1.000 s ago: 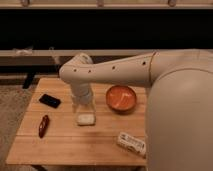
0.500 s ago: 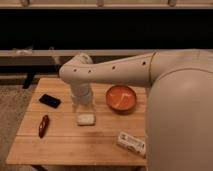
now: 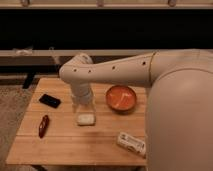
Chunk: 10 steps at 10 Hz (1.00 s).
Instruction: Stand the bottle upright
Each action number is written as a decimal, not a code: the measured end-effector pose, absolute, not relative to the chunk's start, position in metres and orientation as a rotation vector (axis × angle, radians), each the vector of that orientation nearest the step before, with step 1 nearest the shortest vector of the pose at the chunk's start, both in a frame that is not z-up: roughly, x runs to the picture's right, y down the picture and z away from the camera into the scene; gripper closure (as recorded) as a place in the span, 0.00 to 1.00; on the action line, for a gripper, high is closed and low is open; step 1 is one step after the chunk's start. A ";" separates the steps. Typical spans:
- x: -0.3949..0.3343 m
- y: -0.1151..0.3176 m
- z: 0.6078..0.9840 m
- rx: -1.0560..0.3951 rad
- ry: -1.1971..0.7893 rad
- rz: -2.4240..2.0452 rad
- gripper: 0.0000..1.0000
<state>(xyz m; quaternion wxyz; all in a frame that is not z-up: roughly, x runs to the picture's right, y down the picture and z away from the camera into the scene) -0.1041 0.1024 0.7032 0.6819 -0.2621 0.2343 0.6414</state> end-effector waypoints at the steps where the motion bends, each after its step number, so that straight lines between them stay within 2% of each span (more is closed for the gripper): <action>1: -0.102 0.102 0.704 -0.579 0.536 1.449 0.35; 5: -0.031 0.103 0.700 -0.551 0.585 1.493 0.35; 10: 0.084 0.124 0.688 -0.610 0.590 1.493 0.35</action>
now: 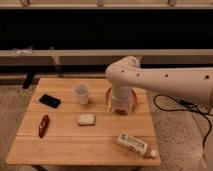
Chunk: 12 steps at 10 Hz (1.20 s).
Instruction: Stand the bottle upright
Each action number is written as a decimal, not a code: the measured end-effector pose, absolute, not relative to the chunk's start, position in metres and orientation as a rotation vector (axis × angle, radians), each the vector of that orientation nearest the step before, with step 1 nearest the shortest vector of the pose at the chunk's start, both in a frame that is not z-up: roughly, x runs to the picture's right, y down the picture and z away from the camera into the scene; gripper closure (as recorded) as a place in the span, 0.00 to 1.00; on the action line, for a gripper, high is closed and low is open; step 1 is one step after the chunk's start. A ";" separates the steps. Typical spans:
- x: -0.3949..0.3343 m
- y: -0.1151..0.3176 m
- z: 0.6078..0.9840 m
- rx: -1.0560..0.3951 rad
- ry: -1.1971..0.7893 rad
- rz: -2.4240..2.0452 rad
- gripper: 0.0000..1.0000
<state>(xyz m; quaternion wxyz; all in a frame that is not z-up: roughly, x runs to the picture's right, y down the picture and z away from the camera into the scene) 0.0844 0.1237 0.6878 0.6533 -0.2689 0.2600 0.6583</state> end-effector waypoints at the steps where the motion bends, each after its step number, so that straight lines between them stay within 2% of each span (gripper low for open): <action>1: 0.107 0.132 0.685 -0.625 0.591 1.478 0.35; 4: 0.162 0.162 0.683 -0.683 0.604 1.446 0.35; 7: 0.206 0.210 0.685 -0.738 0.632 1.448 0.35; 12: 0.196 0.262 0.697 -0.804 0.613 1.410 0.35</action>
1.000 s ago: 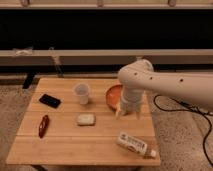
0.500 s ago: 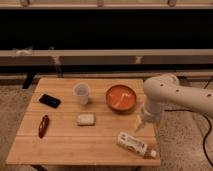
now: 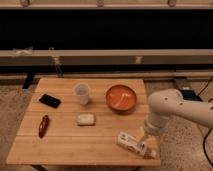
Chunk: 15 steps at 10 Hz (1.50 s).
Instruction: Stand the bottle upright
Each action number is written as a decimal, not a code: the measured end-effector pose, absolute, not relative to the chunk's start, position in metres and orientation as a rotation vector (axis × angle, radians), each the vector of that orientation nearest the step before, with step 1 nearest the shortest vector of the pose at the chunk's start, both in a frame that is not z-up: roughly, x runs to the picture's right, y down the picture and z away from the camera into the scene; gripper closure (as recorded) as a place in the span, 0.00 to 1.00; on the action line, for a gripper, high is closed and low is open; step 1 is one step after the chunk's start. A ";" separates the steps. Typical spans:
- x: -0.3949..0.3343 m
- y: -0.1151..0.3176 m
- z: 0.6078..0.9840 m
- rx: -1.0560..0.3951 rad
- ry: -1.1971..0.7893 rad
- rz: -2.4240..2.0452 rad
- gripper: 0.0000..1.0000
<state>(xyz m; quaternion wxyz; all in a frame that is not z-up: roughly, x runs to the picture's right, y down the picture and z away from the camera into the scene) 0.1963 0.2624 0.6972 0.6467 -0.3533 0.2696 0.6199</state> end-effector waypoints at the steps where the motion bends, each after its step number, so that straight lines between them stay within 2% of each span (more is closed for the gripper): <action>1: 0.191 0.265 0.699 -0.811 0.607 1.400 0.35; 5: 0.169 0.282 0.711 -0.828 0.593 1.318 0.35; 10: 0.173 0.284 0.730 -0.726 0.638 1.271 0.35; 15: 0.171 0.288 0.747 -0.706 0.677 1.232 0.35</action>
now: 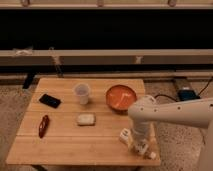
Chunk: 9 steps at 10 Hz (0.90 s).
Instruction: Stand the bottle upright
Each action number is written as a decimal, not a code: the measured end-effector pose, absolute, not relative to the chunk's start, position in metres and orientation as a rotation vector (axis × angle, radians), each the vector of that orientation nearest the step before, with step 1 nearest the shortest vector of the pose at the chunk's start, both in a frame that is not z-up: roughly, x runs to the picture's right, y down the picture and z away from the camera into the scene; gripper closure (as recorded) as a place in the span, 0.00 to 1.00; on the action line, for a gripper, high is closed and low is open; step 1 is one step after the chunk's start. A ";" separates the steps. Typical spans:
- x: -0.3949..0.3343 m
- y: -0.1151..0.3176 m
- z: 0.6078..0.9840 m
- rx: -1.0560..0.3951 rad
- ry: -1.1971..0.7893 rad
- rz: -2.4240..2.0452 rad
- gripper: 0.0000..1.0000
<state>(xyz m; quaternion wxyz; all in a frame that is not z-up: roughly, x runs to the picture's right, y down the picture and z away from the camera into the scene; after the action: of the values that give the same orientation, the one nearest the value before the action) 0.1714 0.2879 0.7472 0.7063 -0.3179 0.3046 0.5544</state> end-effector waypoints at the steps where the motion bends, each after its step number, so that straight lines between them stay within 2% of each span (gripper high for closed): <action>1: 0.171 0.289 0.750 -0.708 0.688 1.220 0.39; 3: 0.168 0.290 0.751 -0.721 0.700 1.216 0.55; 7: 0.150 0.277 0.754 -0.749 0.670 1.204 0.96; 9: 0.129 0.269 0.760 -0.768 0.645 1.180 1.00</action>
<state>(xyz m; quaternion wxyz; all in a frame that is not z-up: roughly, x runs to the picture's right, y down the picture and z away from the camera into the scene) 0.1288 0.2691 0.7600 0.7149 -0.3467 0.2910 0.5330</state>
